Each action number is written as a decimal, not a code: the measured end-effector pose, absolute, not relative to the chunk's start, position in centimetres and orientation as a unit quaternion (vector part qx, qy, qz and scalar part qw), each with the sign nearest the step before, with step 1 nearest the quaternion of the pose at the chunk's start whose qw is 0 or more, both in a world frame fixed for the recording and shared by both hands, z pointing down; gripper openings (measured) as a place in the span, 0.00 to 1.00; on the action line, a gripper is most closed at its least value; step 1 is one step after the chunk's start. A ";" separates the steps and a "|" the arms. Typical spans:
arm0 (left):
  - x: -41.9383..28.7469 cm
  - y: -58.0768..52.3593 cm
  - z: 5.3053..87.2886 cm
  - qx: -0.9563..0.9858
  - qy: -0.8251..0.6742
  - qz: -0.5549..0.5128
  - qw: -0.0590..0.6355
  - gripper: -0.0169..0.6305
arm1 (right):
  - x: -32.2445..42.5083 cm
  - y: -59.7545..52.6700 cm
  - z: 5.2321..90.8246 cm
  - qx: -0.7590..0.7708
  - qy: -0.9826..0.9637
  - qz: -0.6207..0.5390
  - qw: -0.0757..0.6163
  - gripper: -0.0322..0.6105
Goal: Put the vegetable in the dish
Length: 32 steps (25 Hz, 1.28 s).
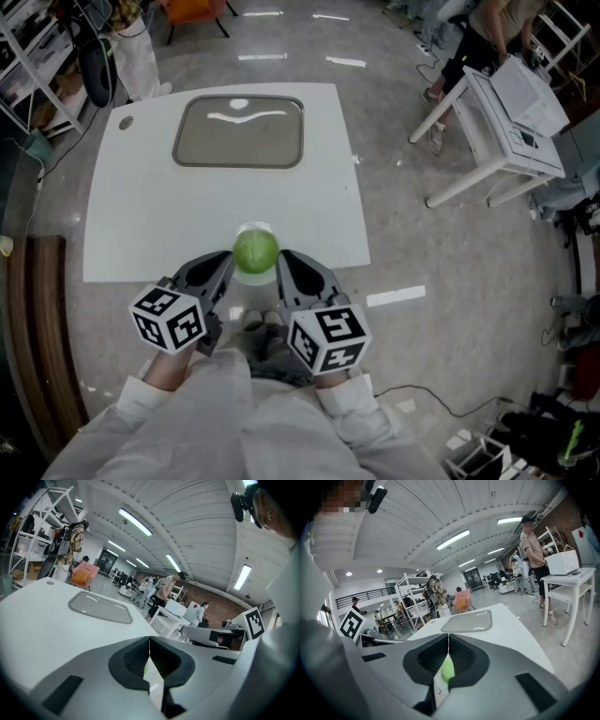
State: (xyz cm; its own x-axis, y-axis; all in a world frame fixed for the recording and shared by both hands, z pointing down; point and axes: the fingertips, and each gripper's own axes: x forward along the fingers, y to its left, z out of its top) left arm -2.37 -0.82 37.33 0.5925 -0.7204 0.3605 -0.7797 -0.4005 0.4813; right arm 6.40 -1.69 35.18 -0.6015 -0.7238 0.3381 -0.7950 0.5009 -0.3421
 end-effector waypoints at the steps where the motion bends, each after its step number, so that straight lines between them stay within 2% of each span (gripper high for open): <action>1: -2.5 -0.9 37.5 0.834 -0.449 0.049 0.316 0.04 | 6.6 -1.7 35.4 0.443 -0.861 0.239 0.075 0.07; 16: -3.4 -0.8 41.5 0.814 -0.440 0.055 0.375 0.04 | 6.7 -1.6 38.9 0.443 -0.840 0.304 0.068 0.07; 32: -4.0 -1.8 45.6 0.810 -0.433 0.091 0.385 0.04 | 7.3 -1.1 44.6 0.442 -0.809 0.378 0.078 0.08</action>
